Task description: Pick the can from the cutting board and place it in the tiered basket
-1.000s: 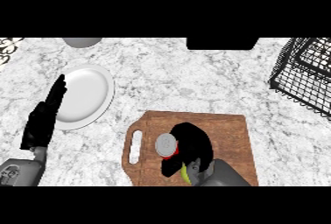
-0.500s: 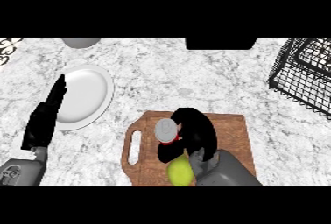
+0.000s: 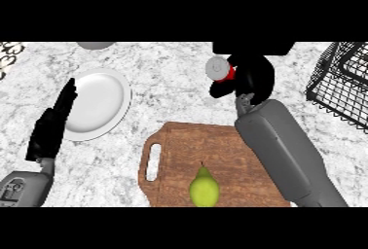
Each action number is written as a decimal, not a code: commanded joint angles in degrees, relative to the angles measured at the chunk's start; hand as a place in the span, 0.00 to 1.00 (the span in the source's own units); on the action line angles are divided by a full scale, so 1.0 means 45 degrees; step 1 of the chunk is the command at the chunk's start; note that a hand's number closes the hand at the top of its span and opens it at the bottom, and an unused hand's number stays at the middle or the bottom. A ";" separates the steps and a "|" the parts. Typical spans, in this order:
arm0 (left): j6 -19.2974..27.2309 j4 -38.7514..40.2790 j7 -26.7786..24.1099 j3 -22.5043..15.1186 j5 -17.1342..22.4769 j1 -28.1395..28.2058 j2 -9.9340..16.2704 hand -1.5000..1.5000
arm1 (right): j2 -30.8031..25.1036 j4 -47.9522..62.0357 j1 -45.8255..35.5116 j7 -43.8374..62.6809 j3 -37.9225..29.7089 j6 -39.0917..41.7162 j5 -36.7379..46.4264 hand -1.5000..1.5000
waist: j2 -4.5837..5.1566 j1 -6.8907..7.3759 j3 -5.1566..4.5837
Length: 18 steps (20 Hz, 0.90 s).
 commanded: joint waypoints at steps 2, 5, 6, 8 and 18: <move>0.0059 0.0369 -0.0274 -0.0019 -0.0184 -0.0031 -0.0144 0.50 | -0.0758 0.1085 -0.2139 0.1060 -0.0961 -0.1831 0.2401 1.00 | -0.0057 -0.0132 -0.0010; 0.0082 -0.0044 -0.0002 -0.0101 -0.0158 0.0289 -0.0273 0.50 | -0.1021 0.1358 -0.3380 0.1455 -0.1486 -0.1563 0.3279 1.00 | -0.0139 -0.0130 -0.0003; 0.0067 -0.0118 0.0107 -0.0053 -0.0223 -0.0054 -0.0203 0.50 | -0.1060 0.2168 -0.4018 0.1238 -0.1844 -0.1620 0.3407 1.00 | -0.0085 -0.0053 0.0000; -0.0069 0.0171 -0.0160 0.0232 -0.0070 -0.0051 -0.0158 0.50 | -0.1591 0.2432 -0.4405 0.1096 -0.2022 -0.0994 0.3869 1.00 | -0.0107 -0.0186 -0.0004; -0.0281 -0.0097 0.0406 0.0438 -0.0312 -0.0129 -0.0248 0.50 | -0.3272 0.3597 -0.5779 -0.0754 -0.4031 0.1075 0.2814 1.00 | -0.0138 -0.0292 0.0012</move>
